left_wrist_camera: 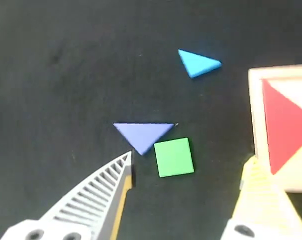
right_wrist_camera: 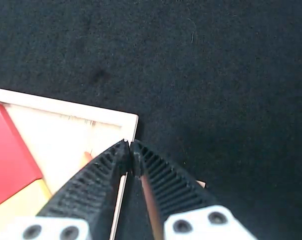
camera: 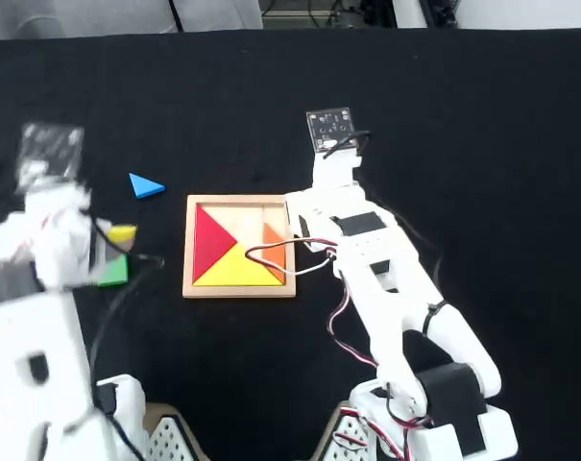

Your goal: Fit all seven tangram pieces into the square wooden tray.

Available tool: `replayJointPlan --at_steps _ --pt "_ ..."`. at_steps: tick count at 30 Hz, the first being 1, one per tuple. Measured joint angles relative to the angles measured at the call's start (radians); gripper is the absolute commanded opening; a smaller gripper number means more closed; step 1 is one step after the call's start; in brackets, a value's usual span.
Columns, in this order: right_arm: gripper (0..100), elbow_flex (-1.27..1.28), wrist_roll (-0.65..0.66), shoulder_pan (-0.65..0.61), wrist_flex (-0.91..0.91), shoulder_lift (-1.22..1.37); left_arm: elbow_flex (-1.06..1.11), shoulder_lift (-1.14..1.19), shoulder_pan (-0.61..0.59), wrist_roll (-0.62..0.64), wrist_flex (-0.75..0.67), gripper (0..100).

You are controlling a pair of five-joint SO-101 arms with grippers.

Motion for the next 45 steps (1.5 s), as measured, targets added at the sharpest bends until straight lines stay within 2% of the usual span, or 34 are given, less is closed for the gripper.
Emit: replayJointPlan --at_steps 3,6,14,18,31,37,45 --pt "1.1 0.000 0.000 0.000 0.000 0.000 -0.169 0.215 0.015 -0.083 0.021 34" --pt "1.1 0.000 0.000 0.000 0.000 0.000 -0.328 0.407 0.015 -0.127 -0.026 34" --pt "1.1 0.000 0.000 0.000 0.000 0.000 -0.430 0.859 0.008 0.046 -0.548 34" --pt "1.1 0.000 0.000 0.000 0.000 0.000 -0.457 1.014 0.008 0.074 -0.704 34" --pt "1.1 0.012 0.000 0.000 -0.037 0.000 -0.611 1.323 0.014 0.078 -0.740 34" --pt "1.1 0.012 0.000 0.000 -0.037 0.000 -0.618 1.364 0.025 0.078 -0.740 34" --pt "1.1 0.012 0.000 0.000 -0.037 0.000 -0.608 1.364 0.014 -0.037 -0.680 34"
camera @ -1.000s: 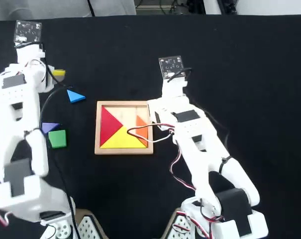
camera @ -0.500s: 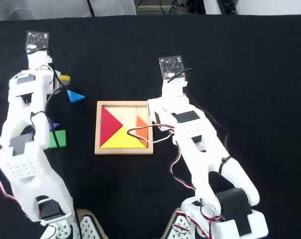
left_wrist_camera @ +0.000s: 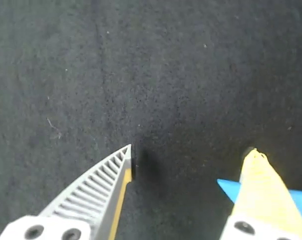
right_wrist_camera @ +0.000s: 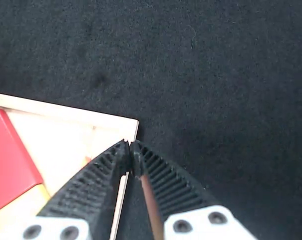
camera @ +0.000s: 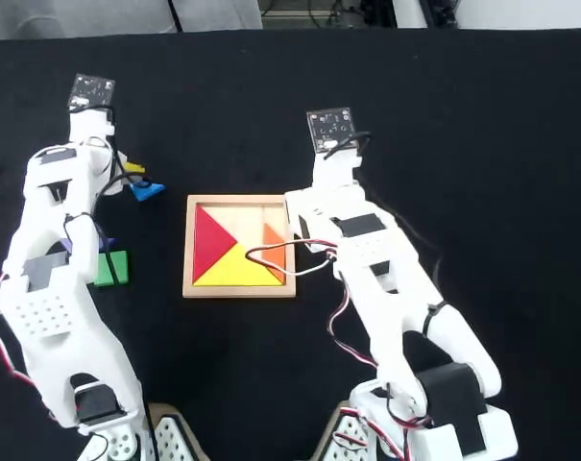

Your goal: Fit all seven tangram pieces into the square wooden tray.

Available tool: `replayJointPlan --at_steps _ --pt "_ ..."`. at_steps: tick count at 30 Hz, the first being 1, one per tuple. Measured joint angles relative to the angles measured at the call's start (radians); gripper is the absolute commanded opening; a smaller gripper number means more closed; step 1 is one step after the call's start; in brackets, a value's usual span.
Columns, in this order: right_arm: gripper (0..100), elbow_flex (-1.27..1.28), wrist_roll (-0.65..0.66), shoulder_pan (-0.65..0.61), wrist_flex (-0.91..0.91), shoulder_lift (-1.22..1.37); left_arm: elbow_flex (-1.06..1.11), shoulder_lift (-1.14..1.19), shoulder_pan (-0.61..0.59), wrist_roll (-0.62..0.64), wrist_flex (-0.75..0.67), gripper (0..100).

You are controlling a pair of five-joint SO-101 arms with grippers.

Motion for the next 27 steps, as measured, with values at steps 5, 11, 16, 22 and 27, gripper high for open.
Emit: replayJointPlan --at_steps 5,11,16,22,27 --pt "1.1 0.000 0.012 0.000 0.000 0.000 0.032 -0.031 -0.037 -0.091 0.041 34" --pt "1.1 0.000 0.048 0.000 0.000 0.000 0.157 -0.203 -0.068 -0.206 0.184 34" --pt "1.1 0.000 0.054 0.000 0.000 0.000 0.272 -0.454 -0.068 -0.262 0.235 34" --pt "1.1 0.000 0.054 0.000 0.000 0.000 0.302 -0.646 0.080 -0.150 0.396 34" --pt "1.1 0.000 0.054 0.000 0.000 0.000 0.166 -0.503 0.120 0.018 0.471 34"
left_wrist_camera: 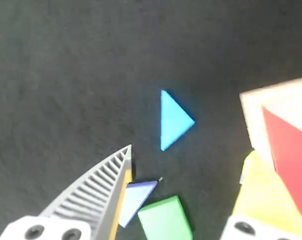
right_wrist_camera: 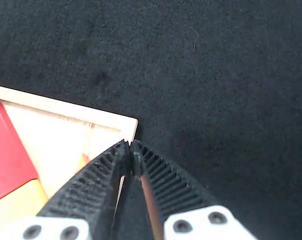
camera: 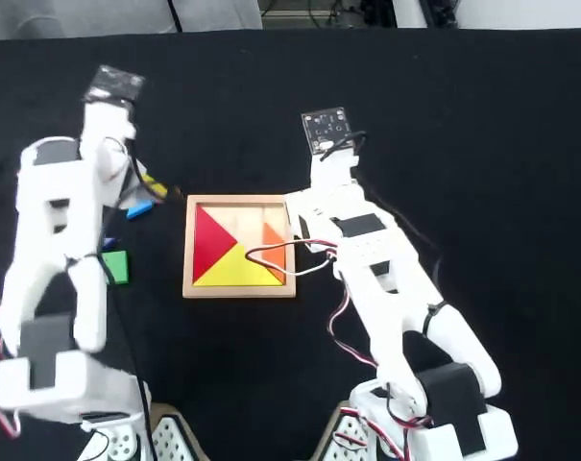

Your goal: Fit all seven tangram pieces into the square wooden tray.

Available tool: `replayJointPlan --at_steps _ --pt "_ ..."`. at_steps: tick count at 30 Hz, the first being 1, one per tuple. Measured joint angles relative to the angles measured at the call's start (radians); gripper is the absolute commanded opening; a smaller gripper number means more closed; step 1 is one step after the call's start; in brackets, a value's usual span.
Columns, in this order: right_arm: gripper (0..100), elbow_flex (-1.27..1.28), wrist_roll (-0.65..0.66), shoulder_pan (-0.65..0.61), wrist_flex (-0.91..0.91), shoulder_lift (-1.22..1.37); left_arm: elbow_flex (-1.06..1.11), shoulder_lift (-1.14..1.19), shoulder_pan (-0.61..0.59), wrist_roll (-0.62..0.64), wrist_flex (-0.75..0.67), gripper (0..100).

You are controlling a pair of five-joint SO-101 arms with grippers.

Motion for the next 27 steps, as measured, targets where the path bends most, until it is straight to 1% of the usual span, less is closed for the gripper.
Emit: replayJointPlan --at_steps 2,5,10,14,18,27 --pt "1.1 0.000 0.000 0.000 0.000 0.000 -0.074 0.089 -0.002 0.034 0.023 34" --pt "1.1 0.000 0.000 0.000 0.000 0.000 -0.184 0.215 0.002 0.035 0.097 34" --pt "1.1 0.000 0.000 0.000 0.000 0.000 -0.368 0.399 -0.006 -0.046 0.195 34" --pt "1.1 0.000 0.000 0.000 0.000 0.000 -0.474 0.517 -0.006 -0.075 0.273 34" --pt "1.1 0.000 0.000 0.000 0.000 0.000 -0.560 0.597 -0.006 -0.083 0.284 34" --pt "1.1 0.000 0.000 0.000 0.000 0.000 -0.672 0.715 -0.012 -0.083 0.285 34"
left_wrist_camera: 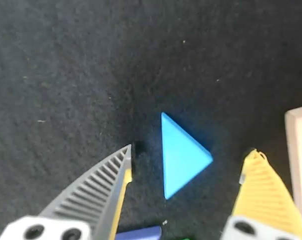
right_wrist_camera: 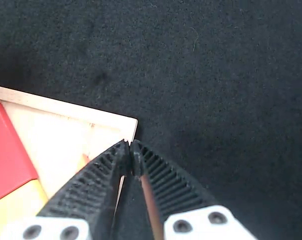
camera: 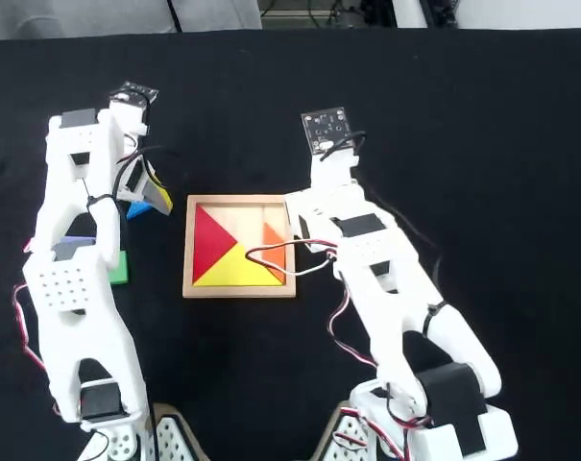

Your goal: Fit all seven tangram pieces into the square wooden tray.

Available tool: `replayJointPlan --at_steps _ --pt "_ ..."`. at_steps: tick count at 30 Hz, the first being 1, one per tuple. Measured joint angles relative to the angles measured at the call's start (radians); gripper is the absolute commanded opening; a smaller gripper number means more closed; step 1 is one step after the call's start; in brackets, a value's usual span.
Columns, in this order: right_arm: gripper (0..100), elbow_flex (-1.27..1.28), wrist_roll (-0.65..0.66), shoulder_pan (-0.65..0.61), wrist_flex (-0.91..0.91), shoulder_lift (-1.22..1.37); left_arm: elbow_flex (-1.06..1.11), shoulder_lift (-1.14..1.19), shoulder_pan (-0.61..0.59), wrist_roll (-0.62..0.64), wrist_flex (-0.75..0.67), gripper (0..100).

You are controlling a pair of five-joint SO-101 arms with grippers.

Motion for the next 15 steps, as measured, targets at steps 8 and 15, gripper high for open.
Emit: replayJointPlan --at_steps 8,15 --pt "1.1 0.000 0.000 0.000 0.000 0.000 -0.055 0.054 -0.009 0.000 0.002 34" --pt "1.1 0.000 0.000 0.000 0.000 0.000 -0.057 0.054 -0.009 0.018 0.002 33"
